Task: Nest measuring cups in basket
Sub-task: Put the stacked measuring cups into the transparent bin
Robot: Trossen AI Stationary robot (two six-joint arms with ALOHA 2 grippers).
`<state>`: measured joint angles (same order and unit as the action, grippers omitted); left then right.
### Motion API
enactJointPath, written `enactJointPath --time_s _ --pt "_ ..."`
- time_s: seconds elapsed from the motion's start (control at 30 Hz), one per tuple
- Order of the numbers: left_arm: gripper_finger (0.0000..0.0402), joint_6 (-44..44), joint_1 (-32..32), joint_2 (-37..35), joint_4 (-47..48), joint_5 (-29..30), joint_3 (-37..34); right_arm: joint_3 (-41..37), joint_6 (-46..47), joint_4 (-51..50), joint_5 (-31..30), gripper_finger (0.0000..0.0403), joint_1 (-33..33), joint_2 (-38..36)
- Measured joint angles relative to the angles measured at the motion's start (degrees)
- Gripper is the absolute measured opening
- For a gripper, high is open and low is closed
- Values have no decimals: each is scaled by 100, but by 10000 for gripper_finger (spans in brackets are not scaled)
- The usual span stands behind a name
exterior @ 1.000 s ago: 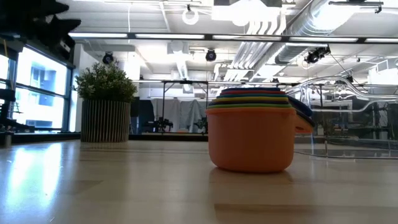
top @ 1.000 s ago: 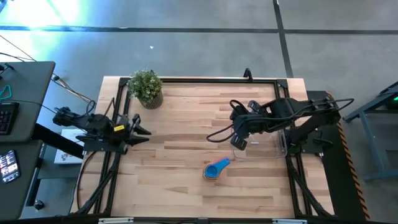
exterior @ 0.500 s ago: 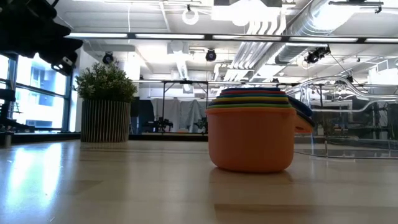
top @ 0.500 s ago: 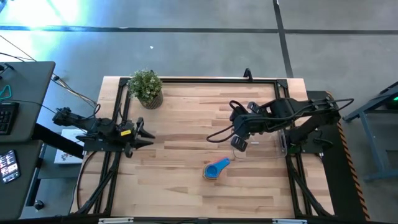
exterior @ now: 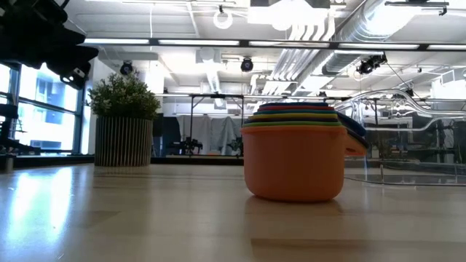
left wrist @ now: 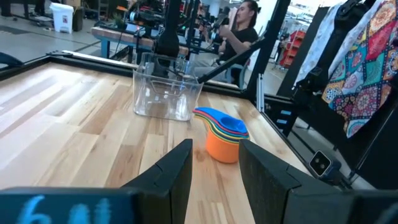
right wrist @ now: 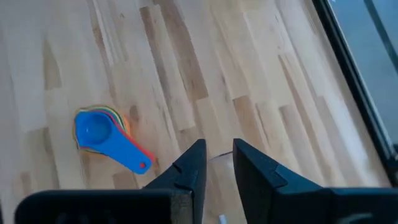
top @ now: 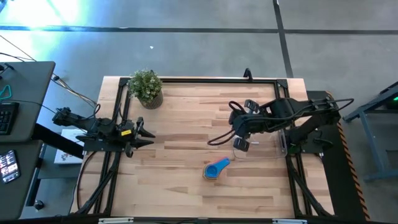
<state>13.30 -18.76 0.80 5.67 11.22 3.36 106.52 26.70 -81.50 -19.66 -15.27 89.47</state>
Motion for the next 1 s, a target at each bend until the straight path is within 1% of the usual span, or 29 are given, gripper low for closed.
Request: enactJointPath --time_s 0.1,0.2,0.4,0.53,0.63,0.77,0.9,1.0 --pt "122 0 0 0 0 2 0 0 -474 72 134 80 29 1" --pt "122 0 0 0 0 2 0 0 -1025 159 212 103 31 2" --pt "122 0 0 0 0 2 0 0 -2013 448 218 168 31 2" --pt "122 0 0 0 0 2 0 0 -2409 534 222 210 31 2" --pt "122 0 -1 0 0 2 0 0 -2683 553 227 234 31 2" --pt "122 0 0 0 0 2 0 0 -3075 594 269 247 31 2" --pt "122 0 0 0 0 2 0 -56 -3439 573 928 248 44 11" --pt "122 0 0 0 0 2 0 -397 -3584 585 1111 248 33 16"
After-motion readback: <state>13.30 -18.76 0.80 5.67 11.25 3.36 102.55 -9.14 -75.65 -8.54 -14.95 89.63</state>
